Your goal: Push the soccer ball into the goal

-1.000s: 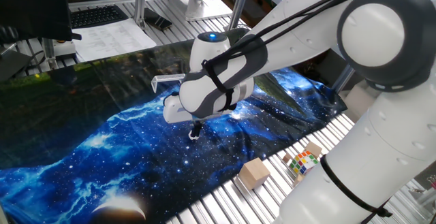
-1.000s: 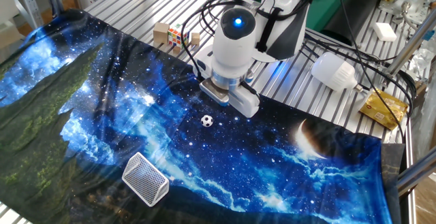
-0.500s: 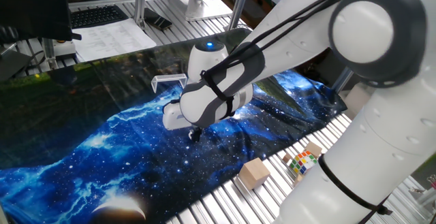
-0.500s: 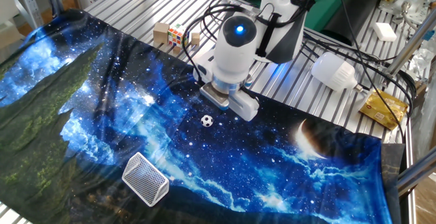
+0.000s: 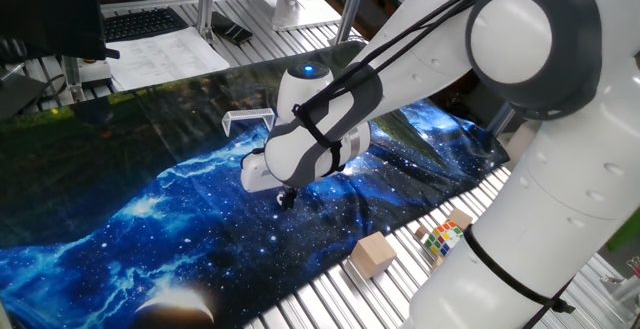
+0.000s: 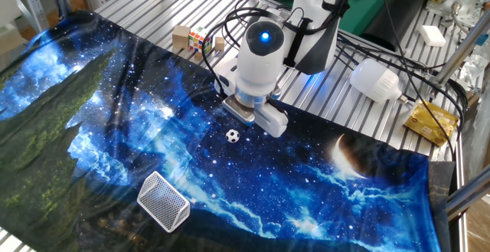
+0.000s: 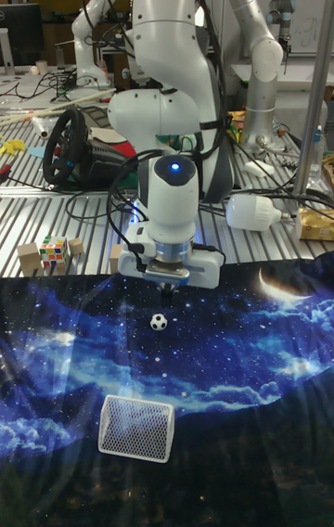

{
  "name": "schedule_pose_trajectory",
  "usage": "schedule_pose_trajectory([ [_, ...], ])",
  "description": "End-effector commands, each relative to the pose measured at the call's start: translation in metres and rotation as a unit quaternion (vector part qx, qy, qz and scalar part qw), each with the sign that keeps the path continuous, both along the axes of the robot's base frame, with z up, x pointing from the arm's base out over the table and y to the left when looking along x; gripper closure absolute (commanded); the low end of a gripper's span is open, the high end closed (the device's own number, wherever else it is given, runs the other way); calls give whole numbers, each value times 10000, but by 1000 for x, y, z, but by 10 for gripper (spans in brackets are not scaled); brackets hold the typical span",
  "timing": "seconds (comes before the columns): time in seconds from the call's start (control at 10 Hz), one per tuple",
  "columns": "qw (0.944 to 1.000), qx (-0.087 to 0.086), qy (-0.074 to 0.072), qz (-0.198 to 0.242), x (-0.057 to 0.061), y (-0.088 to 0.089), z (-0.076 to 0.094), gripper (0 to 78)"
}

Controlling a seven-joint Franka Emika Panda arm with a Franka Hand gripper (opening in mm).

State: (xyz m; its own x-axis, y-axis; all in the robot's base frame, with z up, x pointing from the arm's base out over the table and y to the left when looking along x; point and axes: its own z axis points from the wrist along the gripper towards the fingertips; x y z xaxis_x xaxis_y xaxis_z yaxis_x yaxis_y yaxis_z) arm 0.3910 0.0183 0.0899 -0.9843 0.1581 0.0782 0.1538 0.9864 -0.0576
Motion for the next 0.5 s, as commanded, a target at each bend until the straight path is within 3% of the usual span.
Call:
schedule_pose_trajectory([
  [0.1,9999,9,-33,98,5,-7,-12,776],
  [0.5,10000,7,-34,68,5,-7,-15,776],
])
